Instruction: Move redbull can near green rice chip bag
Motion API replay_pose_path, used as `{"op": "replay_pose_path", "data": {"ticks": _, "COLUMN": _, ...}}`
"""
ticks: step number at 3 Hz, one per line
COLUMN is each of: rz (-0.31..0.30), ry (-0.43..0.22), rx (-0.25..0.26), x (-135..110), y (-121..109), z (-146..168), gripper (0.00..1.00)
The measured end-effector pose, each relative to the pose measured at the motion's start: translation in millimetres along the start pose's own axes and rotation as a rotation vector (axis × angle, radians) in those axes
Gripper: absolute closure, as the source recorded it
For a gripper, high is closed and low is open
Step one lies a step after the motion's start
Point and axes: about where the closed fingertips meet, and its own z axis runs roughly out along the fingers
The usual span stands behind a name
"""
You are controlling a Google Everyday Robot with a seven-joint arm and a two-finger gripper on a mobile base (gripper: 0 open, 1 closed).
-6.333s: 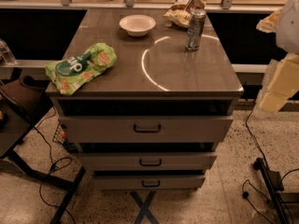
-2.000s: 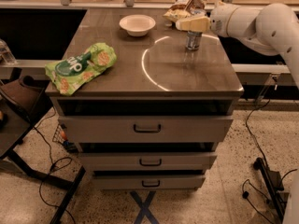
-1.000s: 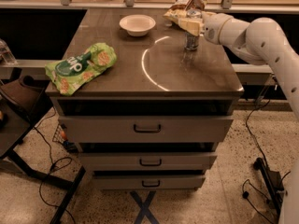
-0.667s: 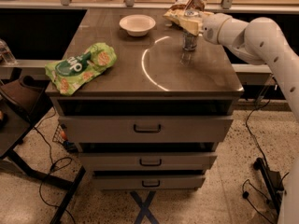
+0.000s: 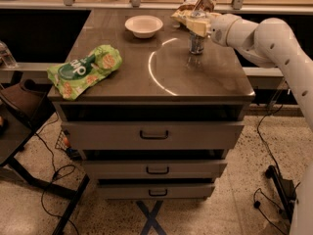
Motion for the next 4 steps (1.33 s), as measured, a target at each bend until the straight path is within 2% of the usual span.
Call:
{"op": "replay_pose_path", "data": {"ticks": 1, "rz": -0.002, "ry": 0.001, "rx": -0.004, "x": -3.6, "y": 2.4, "z": 3.1, "gripper": 1.0}}
{"op": "replay_pose_path", "data": {"ticks": 2, "rz": -0.012, "ry": -0.006, "rx": -0.003, "x": -34.4, "y": 8.3, "z": 2.5, "gripper": 1.0}}
{"op": "replay_pose_path", "data": {"ticks": 3, "rz": -0.009, "ry": -0.03, "rx": 0.005, "x": -69.4, "y": 18.0, "z": -12.7, "gripper": 1.0}}
{"op": "replay_pose_path", "data": {"ticks": 4, "rz": 0.007, "ry": -0.057, "rx": 0.002, "x": -88.0, "y": 33.9, "z": -35.3, "gripper": 1.0}}
